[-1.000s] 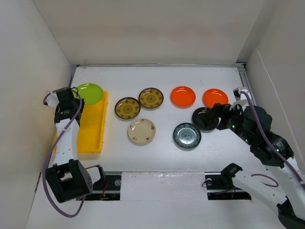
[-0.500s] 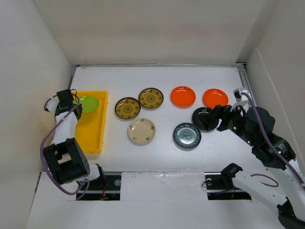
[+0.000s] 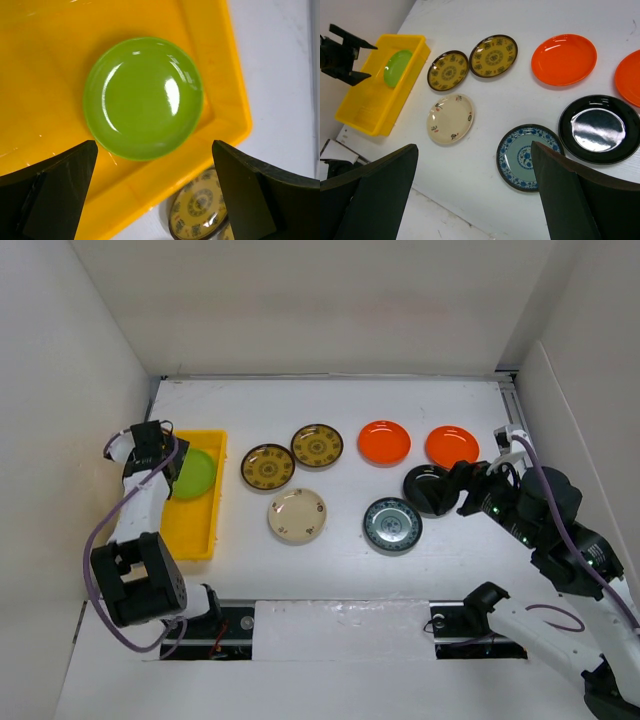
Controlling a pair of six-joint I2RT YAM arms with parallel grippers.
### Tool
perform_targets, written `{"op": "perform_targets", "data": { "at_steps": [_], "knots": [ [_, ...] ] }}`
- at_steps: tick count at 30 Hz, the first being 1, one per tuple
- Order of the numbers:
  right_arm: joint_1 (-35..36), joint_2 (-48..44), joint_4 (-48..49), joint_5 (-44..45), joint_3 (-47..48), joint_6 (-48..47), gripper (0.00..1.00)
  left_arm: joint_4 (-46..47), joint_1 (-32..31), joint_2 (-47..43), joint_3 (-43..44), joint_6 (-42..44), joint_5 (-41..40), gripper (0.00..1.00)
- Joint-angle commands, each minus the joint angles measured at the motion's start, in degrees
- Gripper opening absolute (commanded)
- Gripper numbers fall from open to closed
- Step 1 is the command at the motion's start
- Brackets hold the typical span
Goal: Place the plates into the plastic bin on the countertop
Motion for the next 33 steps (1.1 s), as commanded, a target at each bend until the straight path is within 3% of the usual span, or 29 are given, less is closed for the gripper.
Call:
{"op": "perform_targets", "data": {
  "at_steps": [1, 3, 4, 7, 8, 11, 13, 17, 20, 27, 33],
  "knots": [
    [-0.25, -0.45, 3.61, -0.63, 0.48, 0.41, 1.0, -2.4, -5.54, -9.82, 5.13, 2.4, -6.8, 1.0],
    [0.27, -0.45, 4.14, -0.63, 0.48, 0.41, 1.0, -0.31, -11.26, -14.12, 5.75, 5.12, -7.42, 1.0],
    [0.28, 0.16, 4.14, 0.06, 0.48, 0.41, 1.0, -0.3, -17.29, -14.75, 5.75, 5.92, -7.42, 1.0],
    [0.28, 0.16, 4.75, 0.07, -0.57, 0.41, 1.0, -1.17, -25.94, -14.76, 5.23, 8.91, -3.39, 1.0],
    [0.28, 0.16, 4.76, 0.07, -0.57, 0.41, 1.0, -1.17, -31.62, -14.76, 4.09, 9.53, -0.25, 1.0],
    [0.28, 0.16, 4.76, 0.07, -1.1, 0.41, 1.0, 0.49, -42.62, -16.33, -3.72, 6.21, -0.22, 1.0],
    [0.28, -0.45, 4.76, 0.07, -1.1, 0.41, 1.0, 2.42, -45.64, -17.47, -10.55, 2.26, 0.39, 1.0],
    [0.28, -0.98, 5.37, -2.21, -1.71, -0.11, 1.0, 6.46, -46.18, -20.99, -19.62, -0.75, 1.45, 1.0],
    [0.28, -0.98, 5.9, -3.35, -1.71, -0.11, 1.0, 6.47, -46.18, -21.52, -21.15, -2.32, 0.75, 1.0],
    [0.28, -0.98, 5.9, -3.36, -1.19, -0.11, 1.0, 7.7, -46.18, -15.03, -24.04, -3.47, -1.18, 1.0],
    [0.28, -0.98, 4.85, -3.36, -1.19, -0.64, 1.0, 11.31, -46.18, -11.77, -27.04, -4.18, -0.57, 0.91]
  ]
}}
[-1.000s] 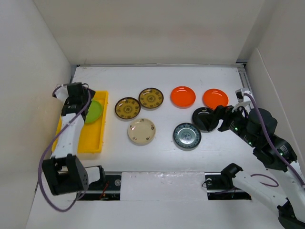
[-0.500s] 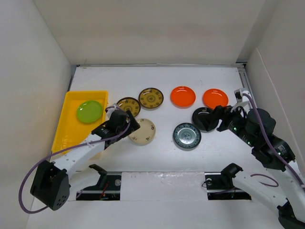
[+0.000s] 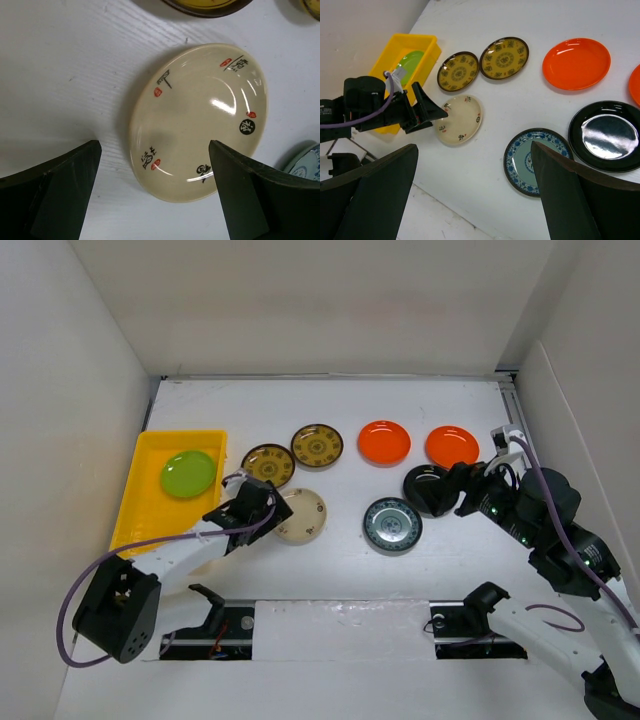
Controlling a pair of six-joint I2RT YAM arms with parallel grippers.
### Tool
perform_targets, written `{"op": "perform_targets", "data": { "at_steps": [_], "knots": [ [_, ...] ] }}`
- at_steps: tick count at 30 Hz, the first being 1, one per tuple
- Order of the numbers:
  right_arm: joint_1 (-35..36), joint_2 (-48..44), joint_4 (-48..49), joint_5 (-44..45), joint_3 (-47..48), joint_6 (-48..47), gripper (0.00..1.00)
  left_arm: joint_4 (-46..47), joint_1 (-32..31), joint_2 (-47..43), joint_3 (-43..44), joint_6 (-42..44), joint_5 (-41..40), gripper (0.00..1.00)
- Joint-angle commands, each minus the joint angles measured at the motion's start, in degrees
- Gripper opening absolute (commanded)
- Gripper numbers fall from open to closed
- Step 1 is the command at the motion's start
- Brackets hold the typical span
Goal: Place the plates into the plastic bin on the countertop
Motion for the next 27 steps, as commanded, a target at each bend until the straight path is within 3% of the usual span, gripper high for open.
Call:
{"op": "perform_targets", "data": {
  "at_steps": [1, 2, 3, 5, 8, 11, 14, 15, 16, 23, 27],
  "knots": [
    [0.23, -0.5, 2.31, -0.6, 0.26, -0.75, 1.0, 3.15, 0.13, -0.05, -2.72, -1.75, -0.5, 0.86],
    [0.23, -0.5, 2.31, -0.6, 0.26, -0.75, 1.0, 4.73, 0.13, -0.05, -3.26, -1.75, -0.5, 0.81],
    [0.23, -0.5, 2.31, -0.6, 0.26, -0.75, 1.0, 4.74, 0.13, -0.05, -3.79, -2.28, -0.5, 0.65],
    [0.23, -0.5, 2.83, -0.6, 0.26, -0.75, 1.0, 5.27, 0.13, -0.66, -4.32, -2.8, -0.5, 0.46],
    [0.23, 0.02, 3.36, -1.13, 0.26, -0.75, 1.0, 5.27, 0.13, -0.67, -4.32, -3.42, -1.64, 0.43],
    [0.23, 0.03, 3.36, -1.13, 0.26, -0.75, 1.0, 4.74, 0.13, 0.9, -3.1, -3.42, -2.17, 0.33],
    [0.23, 0.03, 3.36, -1.13, 0.78, -0.75, 1.0, 4.21, 0.13, 2.23, -2.39, -3.42, -2.17, 0.2],
    [0.23, 0.03, 3.36, -1.13, 0.78, -0.75, 1.0, 4.21, 0.13, 2.75, -1.78, -3.42, -2.17, 0.07],
    [0.23, 0.03, 3.36, -1.13, 0.78, -0.75, 1.0, 3.69, 0.13, 3.28, -1.77, -3.42, -2.17, 0.01],
    [0.23, -0.5, 2.84, -0.6, 0.78, -0.75, 1.0, 6.14, 0.13, 0.23, 2.26, 0.96, 3.27, 0.0],
    [0.23, 0.02, 2.84, -0.6, 1.31, -0.75, 1.0, -0.32, 0.13, -1.63, 11.13, 0.97, 1.88, 0.0]
  ]
}}
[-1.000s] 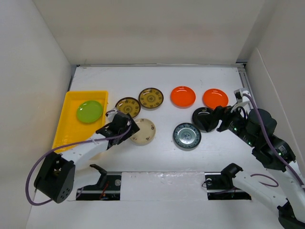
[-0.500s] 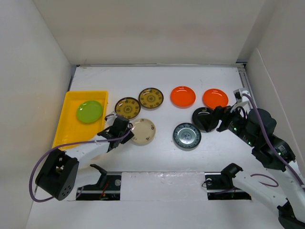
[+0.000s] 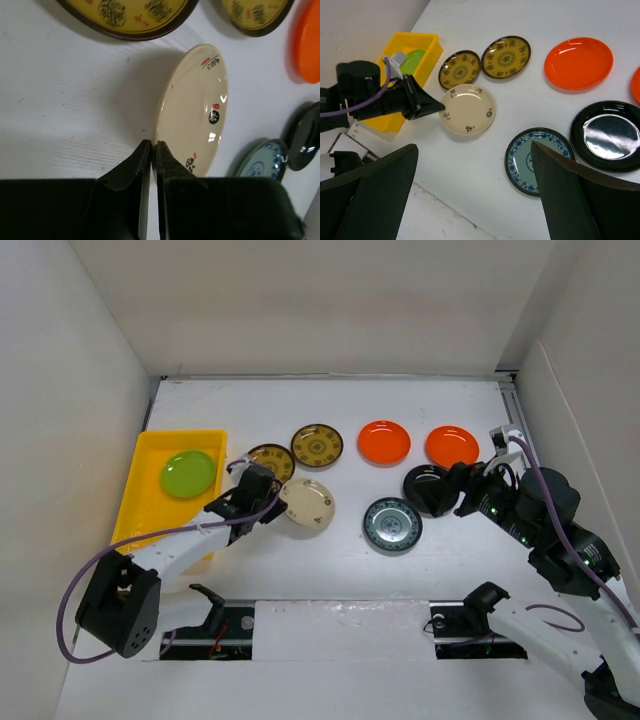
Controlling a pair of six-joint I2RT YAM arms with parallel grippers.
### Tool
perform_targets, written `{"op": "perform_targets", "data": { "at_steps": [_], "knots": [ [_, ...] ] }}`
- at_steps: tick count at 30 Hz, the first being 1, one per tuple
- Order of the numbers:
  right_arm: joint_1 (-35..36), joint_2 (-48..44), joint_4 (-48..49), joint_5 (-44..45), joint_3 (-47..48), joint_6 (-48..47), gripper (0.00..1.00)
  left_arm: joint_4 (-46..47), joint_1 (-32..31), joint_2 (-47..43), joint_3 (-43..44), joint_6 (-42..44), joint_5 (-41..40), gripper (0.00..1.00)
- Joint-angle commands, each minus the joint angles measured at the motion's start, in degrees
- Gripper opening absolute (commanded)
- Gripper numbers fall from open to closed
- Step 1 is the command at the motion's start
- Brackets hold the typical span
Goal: Place the plates into the plastic bin on the countertop
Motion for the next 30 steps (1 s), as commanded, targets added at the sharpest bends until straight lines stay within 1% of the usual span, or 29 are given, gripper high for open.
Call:
{"op": "perform_targets", "data": {
  "at_steps": [1, 2, 3, 4, 6, 7, 10, 11, 13, 14, 15, 19, 21, 23, 24, 28, 30],
  "knots": [
    [0.23, -0.1, 3.34, -0.01, 1.29, -0.75, 1.0, -6.46, 0.16, -4.47, 10.8, 1.02, -3.53, 0.0],
    [0.23, -0.1, 3.34, -0.01, 1.29, -0.75, 1.0, -6.49, 0.16, -4.48, 12.49, 1.01, -5.05, 0.0],
    [0.23, -0.1, 3.34, -0.01, 1.29, -0.75, 1.0, -9.45, 1.37, -6.14, 14.08, 1.01, -6.54, 0.0],
    [0.23, -0.1, 3.34, -0.01, 1.29, -1.27, 1.0, -10.79, 4.17, -6.85, 15.57, 0.4, -8.29, 0.0],
    [0.23, -0.72, 3.86, 0.51, 0.06, -1.28, 1.0, -13.34, 8.57, -7.47, 19.69, 0.39, -8.31, 0.0],
    [0.23, -1.24, 3.87, 0.51, 0.06, -1.28, 1.0, -14.83, 13.38, -7.47, 20.85, 0.92, -8.31, 0.0],
    [0.23, -1.24, 4.48, 0.51, -0.47, -1.28, 1.0, -17.73, 22.19, -4.85, 24.63, 1.98, -7.17, 0.0],
    [0.23, -1.24, 4.49, 0.51, -0.47, -1.8, 1.0, -17.74, 28.92, -4.14, 24.64, 1.98, -4.73, 0.0],
    [0.23, -1.24, 5.71, -0.8, 0.06, -1.81, 1.0, -16.95, 35.19, -3.08, 24.64, 2.85, -2.7, 0.0],
    [0.23, -0.72, 5.72, -0.8, 0.06, -1.81, 1.0, -15.65, 39.84, -2.47, 23.68, 2.86, -1.99, 0.0],
    [0.23, -0.72, 6.32, -1.33, 0.06, -1.81, 1.0, -15.64, 41.8, -2.46, 23.15, 2.86, -1.98, 0.0],
    [0.23, -0.19, 6.86, -1.94, 0.06, -1.81, 1.0, -13.36, 47.52, -0.71, 21.3, 2.86, -3.3, 0.0],
    [0.23, -0.19, 7.38, -1.95, 0.06, -1.81, 1.0, -11.7, 50.59, 1.31, 20.77, 3.65, -2.16, 0.0],
    [0.23, -0.19, 7.39, -2.56, -0.65, -1.81, 1.0, -9.76, 52.35, 3.24, 20.16, 5.39, -0.07, 0.0],
    [0.23, -0.71, 7.39, -2.56, -1.17, -1.81, 1.0, -9.75, 53.15, 5.86, 20.68, 6.19, 0.99, 0.0],
    [0.23, -1.24, 7.39, -2.56, -1.69, -1.81, 1.0, -9.14, 53.15, 9.31, 21.47, 7.16, 0.48, 0.0],
    [0.23, -1.24, 7.39, -2.56, -1.7, -1.81, 1.0, -7.91, 53.15, 9.32, 19.9, 7.16, 2.05, 0.0]
  ]
}}
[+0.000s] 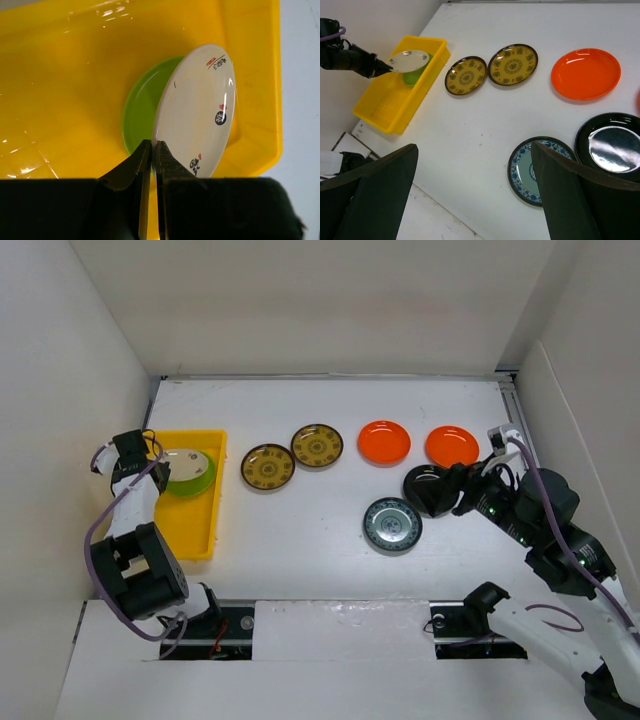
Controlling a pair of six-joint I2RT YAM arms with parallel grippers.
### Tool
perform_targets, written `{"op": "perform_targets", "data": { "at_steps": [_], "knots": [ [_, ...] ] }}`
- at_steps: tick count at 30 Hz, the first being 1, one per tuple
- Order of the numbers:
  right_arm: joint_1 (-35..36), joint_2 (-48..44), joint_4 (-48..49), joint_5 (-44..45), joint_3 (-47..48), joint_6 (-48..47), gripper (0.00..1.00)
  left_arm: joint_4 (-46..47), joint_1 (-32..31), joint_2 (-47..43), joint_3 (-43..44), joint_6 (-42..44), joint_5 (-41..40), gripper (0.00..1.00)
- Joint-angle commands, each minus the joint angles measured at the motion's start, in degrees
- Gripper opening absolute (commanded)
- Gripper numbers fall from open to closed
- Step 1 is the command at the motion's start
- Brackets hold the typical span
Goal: Place the plates into the plastic bin on the countertop
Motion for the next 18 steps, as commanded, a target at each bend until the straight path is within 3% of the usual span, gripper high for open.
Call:
{"op": "perform_targets", "data": {
  "at_steps": [1, 4, 5, 7, 8, 10, 11, 18],
  "knots": [
    [0.23, -0.74, 3.56, -0.79, -0.06, -0.73, 1.0, 4.16, -0.02, -1.2, -1.06, 1.28, 2.26, 0.0],
    [0.23, -0.74, 3.56, -0.79, -0.06, -0.73, 1.0, 4.69, -0.02, -0.59, -1.07, 1.28, 3.74, 0.0],
    [0.23, -0.74, 3.56, -0.79, -0.06, -0.73, 1.0, 4.69, -0.02, -0.58, -1.07, 1.28, 4.45, 0.07],
    [0.23, -0.74, 3.56, -0.79, -0.06, -0.73, 1.0, 4.09, -0.02, -0.58, -0.55, 1.81, 4.98, 0.46],
    [0.23, -0.74, 3.56, -0.79, 0.46, -0.73, 1.0, 3.12, -0.02, -2.15, -0.54, 1.81, 4.98, 0.77],
    [0.23, -0.74, 3.04, -0.79, 0.47, -0.73, 1.0, 1.89, -2.04, -4.44, 0.59, 1.81, 2.09, 0.94],
    [0.23, -0.74, 3.03, -0.18, 0.99, -0.73, 1.0, 0.84, -2.83, -6.62, 1.47, 2.42, 0.86, 1.0],
    [0.23, -1.27, 2.51, 1.49, 0.99, -0.73, 1.0, -0.6, -7.48, -12.43, 3.06, 7.25, 4.27, 1.0]
  ]
}}
